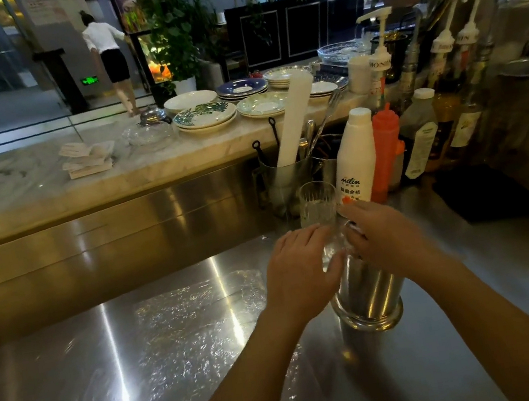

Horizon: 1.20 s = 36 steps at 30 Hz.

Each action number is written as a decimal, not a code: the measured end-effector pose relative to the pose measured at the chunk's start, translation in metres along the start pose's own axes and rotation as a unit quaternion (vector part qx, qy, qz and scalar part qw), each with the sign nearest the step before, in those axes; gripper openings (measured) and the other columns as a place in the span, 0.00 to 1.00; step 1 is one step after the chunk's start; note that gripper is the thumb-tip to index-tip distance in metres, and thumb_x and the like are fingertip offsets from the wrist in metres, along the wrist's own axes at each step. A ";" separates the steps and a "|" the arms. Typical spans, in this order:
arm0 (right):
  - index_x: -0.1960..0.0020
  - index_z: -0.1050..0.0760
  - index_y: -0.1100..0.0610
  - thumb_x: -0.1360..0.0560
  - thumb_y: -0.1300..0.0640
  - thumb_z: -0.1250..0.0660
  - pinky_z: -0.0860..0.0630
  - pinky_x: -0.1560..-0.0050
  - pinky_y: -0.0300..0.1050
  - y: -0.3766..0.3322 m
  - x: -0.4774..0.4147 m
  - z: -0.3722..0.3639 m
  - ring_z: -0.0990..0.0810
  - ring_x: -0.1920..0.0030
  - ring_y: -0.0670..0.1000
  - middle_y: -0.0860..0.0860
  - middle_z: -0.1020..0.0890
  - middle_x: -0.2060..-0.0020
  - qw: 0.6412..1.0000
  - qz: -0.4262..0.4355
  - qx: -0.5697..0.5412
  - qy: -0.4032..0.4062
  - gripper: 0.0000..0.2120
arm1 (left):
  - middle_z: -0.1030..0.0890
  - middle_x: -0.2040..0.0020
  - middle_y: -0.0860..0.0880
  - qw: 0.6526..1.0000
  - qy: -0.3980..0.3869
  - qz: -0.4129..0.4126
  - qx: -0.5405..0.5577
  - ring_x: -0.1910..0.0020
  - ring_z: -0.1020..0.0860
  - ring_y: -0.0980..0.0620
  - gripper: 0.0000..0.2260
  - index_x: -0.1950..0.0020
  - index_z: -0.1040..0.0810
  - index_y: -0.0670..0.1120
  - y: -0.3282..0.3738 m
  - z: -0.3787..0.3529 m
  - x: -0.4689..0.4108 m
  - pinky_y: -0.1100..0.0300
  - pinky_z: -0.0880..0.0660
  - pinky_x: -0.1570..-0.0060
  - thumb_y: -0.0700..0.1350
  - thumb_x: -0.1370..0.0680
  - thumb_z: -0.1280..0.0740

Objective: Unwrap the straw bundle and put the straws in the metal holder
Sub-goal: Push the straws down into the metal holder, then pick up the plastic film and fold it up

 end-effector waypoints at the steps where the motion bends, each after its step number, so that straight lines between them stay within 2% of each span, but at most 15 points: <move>1: 0.40 0.28 0.59 0.25 0.55 0.37 0.27 0.49 0.50 -0.010 -0.002 0.001 0.22 0.47 0.58 0.57 0.20 0.47 1.000 0.018 -0.004 0.012 0.15 | 0.19 0.43 0.48 1.000 0.002 0.013 -0.008 0.43 0.23 0.49 0.16 0.40 0.24 0.47 -0.009 0.007 0.004 0.55 0.32 0.41 0.52 0.26 0.35; 4: 0.37 0.30 0.59 0.26 0.52 0.36 0.27 0.48 0.51 -0.040 -0.006 -0.011 0.22 0.46 0.57 0.58 0.21 0.43 0.998 0.069 -0.008 0.009 0.20 | 0.20 0.41 0.48 0.997 0.011 0.057 -0.057 0.43 0.23 0.48 0.17 0.40 0.24 0.47 -0.041 0.031 0.021 0.54 0.31 0.41 0.52 0.26 0.35; 9: 0.32 0.35 0.55 0.24 0.46 0.42 0.30 0.42 0.47 -0.080 -0.008 -0.064 0.26 0.39 0.55 0.53 0.26 0.35 0.992 0.099 -0.001 -0.074 0.23 | 0.20 0.42 0.47 0.982 0.017 0.150 -0.111 0.44 0.24 0.46 0.17 0.40 0.24 0.46 -0.096 0.070 0.071 0.54 0.31 0.43 0.52 0.25 0.35; 13: 0.32 0.35 0.55 0.23 0.45 0.44 0.31 0.41 0.48 -0.101 0.001 -0.108 0.27 0.40 0.56 0.54 0.27 0.35 0.982 0.127 0.007 -0.140 0.23 | 0.22 0.38 0.48 0.962 0.003 0.241 -0.130 0.39 0.26 0.47 0.18 0.37 0.26 0.47 -0.137 0.091 0.122 0.55 0.34 0.39 0.53 0.24 0.36; 19: 0.31 0.38 0.53 0.22 0.45 0.46 0.32 0.36 0.49 -0.105 0.027 -0.173 0.28 0.37 0.54 0.52 0.30 0.32 0.959 0.137 0.038 -0.247 0.22 | 0.23 0.37 0.48 0.921 -0.027 0.359 -0.151 0.39 0.25 0.48 0.19 0.36 0.27 0.48 -0.186 0.099 0.203 0.55 0.34 0.39 0.54 0.24 0.37; 25: 0.37 0.34 0.53 0.23 0.46 0.45 0.32 0.42 0.46 -0.090 0.060 -0.205 0.28 0.41 0.51 0.50 0.28 0.38 0.944 0.133 0.033 -0.299 0.18 | 0.23 0.45 0.51 0.887 -0.103 0.405 -0.197 0.47 0.25 0.50 0.16 0.42 0.28 0.48 -0.206 0.088 0.262 0.56 0.31 0.46 0.56 0.24 0.40; 27: 0.35 0.36 0.54 0.23 0.46 0.46 0.33 0.40 0.46 -0.087 0.067 -0.205 0.29 0.39 0.51 0.49 0.30 0.35 0.947 0.133 0.022 -0.291 0.20 | 0.25 0.47 0.52 0.886 -0.097 0.411 -0.189 0.46 0.26 0.50 0.16 0.42 0.29 0.48 -0.205 0.085 0.268 0.56 0.31 0.46 0.56 0.25 0.40; 29: 0.32 0.38 0.54 0.23 0.47 0.45 0.34 0.36 0.47 -0.084 0.072 -0.205 0.31 0.35 0.51 0.49 0.33 0.32 0.949 0.118 -0.003 -0.292 0.21 | 0.24 0.44 0.50 0.882 -0.080 0.433 -0.167 0.44 0.26 0.48 0.19 0.38 0.31 0.48 -0.203 0.084 0.268 0.54 0.31 0.44 0.54 0.25 0.37; 31: 0.32 0.39 0.54 0.23 0.47 0.44 0.37 0.34 0.48 -0.083 0.074 -0.206 0.33 0.33 0.51 0.50 0.34 0.31 0.950 0.105 -0.014 -0.293 0.22 | 0.23 0.41 0.45 0.866 -0.025 0.495 -0.065 0.43 0.26 0.45 0.27 0.31 0.38 0.45 -0.202 0.087 0.267 0.52 0.30 0.44 0.51 0.26 0.34; 33: 0.33 0.36 0.55 0.23 0.48 0.44 0.38 0.35 0.47 -0.081 0.075 -0.206 0.34 0.33 0.52 0.51 0.33 0.31 0.953 0.090 -0.020 -0.290 0.20 | 0.22 0.43 0.41 0.819 0.035 0.567 0.084 0.48 0.22 0.45 0.33 0.29 0.45 0.45 -0.204 0.086 0.270 0.57 0.27 0.52 0.48 0.27 0.30; 34: 0.35 0.35 0.55 0.23 0.48 0.43 0.37 0.36 0.47 -0.080 0.075 -0.205 0.33 0.35 0.52 0.51 0.31 0.33 0.954 0.085 -0.022 -0.288 0.19 | 0.21 0.46 0.42 0.796 0.049 0.589 0.130 0.54 0.21 0.48 0.34 0.29 0.45 0.45 -0.204 0.084 0.271 0.60 0.27 0.58 0.48 0.28 0.29; 36: 0.38 0.32 0.56 0.24 0.49 0.41 0.34 0.40 0.47 -0.079 0.076 -0.205 0.30 0.38 0.53 0.52 0.28 0.37 0.954 0.077 -0.034 -0.286 0.18 | 0.23 0.57 0.49 0.788 0.022 0.603 0.119 0.64 0.25 0.57 0.28 0.35 0.38 0.42 -0.206 0.082 0.273 0.66 0.31 0.68 0.47 0.29 0.28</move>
Point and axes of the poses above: each hand's wrist, its own x-axis away from the middle knuckle, its own z-axis out of the back of the hand, y = z × x, the point moved 8 cm from there along -x, towards the middle knuckle
